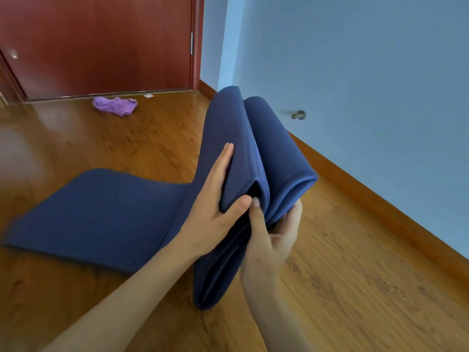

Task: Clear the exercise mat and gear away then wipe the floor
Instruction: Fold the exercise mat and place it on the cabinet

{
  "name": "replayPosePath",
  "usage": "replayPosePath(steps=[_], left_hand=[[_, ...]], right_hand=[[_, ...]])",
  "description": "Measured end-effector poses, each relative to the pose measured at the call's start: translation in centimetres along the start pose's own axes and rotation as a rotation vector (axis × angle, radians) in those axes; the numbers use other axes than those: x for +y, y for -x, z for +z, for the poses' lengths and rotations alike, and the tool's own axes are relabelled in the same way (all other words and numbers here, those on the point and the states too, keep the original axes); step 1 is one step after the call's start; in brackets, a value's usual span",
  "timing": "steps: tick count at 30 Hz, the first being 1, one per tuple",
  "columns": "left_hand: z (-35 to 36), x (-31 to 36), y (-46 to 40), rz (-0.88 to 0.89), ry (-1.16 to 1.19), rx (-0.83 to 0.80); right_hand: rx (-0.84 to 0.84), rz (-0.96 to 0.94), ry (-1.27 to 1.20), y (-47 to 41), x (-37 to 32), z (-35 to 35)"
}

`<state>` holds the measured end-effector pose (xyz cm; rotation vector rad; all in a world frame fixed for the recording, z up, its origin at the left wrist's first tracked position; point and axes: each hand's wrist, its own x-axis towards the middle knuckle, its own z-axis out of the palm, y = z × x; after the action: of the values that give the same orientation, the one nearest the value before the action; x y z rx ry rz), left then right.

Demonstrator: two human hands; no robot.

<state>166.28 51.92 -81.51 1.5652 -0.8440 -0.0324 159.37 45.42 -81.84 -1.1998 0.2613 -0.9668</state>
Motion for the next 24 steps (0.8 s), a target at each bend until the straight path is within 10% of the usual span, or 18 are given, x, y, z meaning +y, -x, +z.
replayPosePath(steps=[10, 24], left_hand=[[4.5, -2.1, 1.2, -0.091, -0.059, -0.293], [12.4, -9.0, 5.8, 0.174, -0.971, -0.529]], right_hand=[[0.117, 0.252, 0.183, 0.9, 0.8, -8.8], [0.438, 0.542, 0.564, -1.0, 1.1, -22.9]])
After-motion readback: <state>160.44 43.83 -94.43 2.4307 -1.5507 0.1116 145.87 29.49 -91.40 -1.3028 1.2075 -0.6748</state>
